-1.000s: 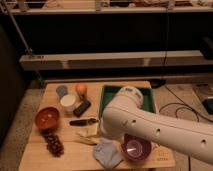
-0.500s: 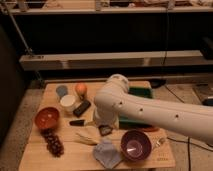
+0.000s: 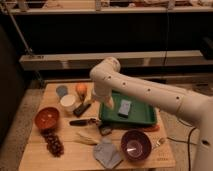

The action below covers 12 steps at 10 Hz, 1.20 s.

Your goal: Wipe purple bowl with eraser

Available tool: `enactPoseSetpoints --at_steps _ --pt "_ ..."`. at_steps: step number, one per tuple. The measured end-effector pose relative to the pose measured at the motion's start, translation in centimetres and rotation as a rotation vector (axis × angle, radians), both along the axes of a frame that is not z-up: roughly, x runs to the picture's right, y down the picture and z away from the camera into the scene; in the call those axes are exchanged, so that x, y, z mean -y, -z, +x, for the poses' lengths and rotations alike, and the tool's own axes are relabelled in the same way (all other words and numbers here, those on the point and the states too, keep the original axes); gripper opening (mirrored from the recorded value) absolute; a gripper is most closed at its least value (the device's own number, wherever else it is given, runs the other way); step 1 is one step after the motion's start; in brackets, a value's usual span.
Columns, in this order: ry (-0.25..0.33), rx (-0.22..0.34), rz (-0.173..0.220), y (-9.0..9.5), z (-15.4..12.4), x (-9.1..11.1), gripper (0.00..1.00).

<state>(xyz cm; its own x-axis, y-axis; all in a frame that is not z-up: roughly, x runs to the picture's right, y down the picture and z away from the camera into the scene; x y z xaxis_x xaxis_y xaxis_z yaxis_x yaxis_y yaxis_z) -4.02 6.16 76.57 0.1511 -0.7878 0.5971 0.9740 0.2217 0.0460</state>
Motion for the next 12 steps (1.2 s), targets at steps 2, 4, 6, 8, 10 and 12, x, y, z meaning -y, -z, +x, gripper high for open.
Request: enactPoseSetpoints --at_steps 2,4,6,8,10,12 --pt "-0.046 -0.002 -0.004 -3.6 -1.5 3.2 0.80" --pt "-0.084 -0.004 -0.007 -5.7 -3.0 4.9 0.80" --pt "-0.118 -0.007 -0.018 -7.1 -4.8 5.3 0.80" --pt "-0.128 -0.001 -0.028 -7.2 -5.7 4.6 0.80" --pt "-0.117 0.006 -0.042 -7.2 -6.8 3.1 0.80" --pt "-0.112 0.011 -0.059 -7.6 -7.1 2.1 0.80"
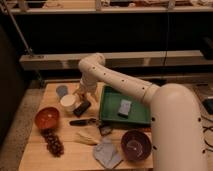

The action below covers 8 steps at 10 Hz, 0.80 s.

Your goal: Wipe purple bowl with eraser

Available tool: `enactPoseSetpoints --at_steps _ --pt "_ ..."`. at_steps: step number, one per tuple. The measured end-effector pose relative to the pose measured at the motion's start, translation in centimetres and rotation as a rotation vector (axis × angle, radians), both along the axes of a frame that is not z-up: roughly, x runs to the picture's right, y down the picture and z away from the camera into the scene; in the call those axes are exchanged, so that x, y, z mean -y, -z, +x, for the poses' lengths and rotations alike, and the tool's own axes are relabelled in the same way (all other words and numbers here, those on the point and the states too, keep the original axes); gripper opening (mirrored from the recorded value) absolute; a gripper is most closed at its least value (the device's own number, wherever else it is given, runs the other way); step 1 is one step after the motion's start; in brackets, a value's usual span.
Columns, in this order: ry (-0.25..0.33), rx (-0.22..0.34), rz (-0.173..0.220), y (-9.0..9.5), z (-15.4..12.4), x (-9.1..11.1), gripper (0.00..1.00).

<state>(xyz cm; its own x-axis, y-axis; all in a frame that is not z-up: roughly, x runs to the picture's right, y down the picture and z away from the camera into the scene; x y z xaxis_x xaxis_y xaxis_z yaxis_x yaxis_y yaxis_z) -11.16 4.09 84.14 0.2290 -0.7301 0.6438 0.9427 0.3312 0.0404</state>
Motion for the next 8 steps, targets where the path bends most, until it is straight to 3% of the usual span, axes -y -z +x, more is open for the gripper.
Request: enactPoseSetpoints --at_steps 5,7,8 --pt "0.018 0.004 -0.033 -0.8 -1.1 -1.8 0.80" --pt "-0.017 -0.012 -0.033 -0.9 0.0 -1.7 0.78" --pt "-0.028 -0.013 -0.033 -0.8 0.3 -1.6 0.72"
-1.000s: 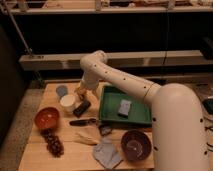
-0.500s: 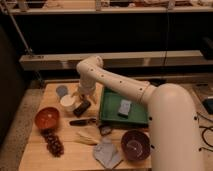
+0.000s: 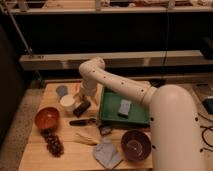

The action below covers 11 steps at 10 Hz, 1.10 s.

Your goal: Wipe purple bowl with eraser

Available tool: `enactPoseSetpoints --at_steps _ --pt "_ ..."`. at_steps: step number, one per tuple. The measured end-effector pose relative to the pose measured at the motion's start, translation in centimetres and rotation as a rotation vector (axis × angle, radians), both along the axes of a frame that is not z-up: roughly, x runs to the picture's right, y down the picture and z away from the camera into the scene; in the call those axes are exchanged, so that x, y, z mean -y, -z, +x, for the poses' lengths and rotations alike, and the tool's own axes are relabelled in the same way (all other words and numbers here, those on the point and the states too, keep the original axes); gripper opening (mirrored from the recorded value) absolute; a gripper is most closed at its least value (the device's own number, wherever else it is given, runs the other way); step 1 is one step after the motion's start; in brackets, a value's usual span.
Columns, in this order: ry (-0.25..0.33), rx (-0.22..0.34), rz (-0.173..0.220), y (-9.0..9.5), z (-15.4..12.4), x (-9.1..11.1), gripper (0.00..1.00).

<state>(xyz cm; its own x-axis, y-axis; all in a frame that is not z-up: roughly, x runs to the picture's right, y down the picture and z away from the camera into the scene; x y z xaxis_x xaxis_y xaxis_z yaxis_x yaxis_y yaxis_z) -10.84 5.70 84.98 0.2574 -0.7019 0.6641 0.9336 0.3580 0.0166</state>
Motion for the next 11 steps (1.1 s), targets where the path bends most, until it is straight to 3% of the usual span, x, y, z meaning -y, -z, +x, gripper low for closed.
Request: enactPoseSetpoints --at_steps 3,5,8,10,11 --pt "-0.027 -0.005 -0.012 -0.1 0.7 -0.2 0.41" --pt "-0.021 -0.002 -0.022 -0.4 0.2 -0.7 0.28" --pt "-0.014 -0.005 -0.039 -0.9 -0.1 -1.3 0.30" --pt "-0.009 -0.006 -0.051 -1.5 -0.4 -1.7 0.47" --pt "-0.009 -0.007 -0.056 -1.7 -0.5 -1.9 0.50"
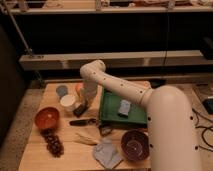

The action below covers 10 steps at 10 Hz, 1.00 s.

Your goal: Wipe purple bowl with eraser

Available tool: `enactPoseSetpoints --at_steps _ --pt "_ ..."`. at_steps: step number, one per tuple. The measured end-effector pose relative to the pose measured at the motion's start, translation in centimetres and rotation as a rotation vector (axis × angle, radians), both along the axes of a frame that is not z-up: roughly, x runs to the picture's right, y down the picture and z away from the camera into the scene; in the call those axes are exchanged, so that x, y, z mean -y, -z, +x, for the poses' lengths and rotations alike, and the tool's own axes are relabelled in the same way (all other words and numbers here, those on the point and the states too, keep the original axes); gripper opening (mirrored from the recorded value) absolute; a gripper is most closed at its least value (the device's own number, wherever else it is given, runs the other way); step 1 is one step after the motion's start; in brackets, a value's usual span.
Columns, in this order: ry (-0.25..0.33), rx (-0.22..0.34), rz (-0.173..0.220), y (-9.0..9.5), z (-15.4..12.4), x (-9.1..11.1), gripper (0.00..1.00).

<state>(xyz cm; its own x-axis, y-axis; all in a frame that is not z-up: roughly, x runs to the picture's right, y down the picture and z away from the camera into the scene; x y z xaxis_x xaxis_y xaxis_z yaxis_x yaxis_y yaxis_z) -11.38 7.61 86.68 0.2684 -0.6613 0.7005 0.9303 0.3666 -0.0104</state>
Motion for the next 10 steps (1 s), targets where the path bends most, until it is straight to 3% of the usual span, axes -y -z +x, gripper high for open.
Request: enactPoseSetpoints --at_steps 10 --pt "0.001 -0.018 -0.041 -2.6 -0.9 -0.7 0.50"
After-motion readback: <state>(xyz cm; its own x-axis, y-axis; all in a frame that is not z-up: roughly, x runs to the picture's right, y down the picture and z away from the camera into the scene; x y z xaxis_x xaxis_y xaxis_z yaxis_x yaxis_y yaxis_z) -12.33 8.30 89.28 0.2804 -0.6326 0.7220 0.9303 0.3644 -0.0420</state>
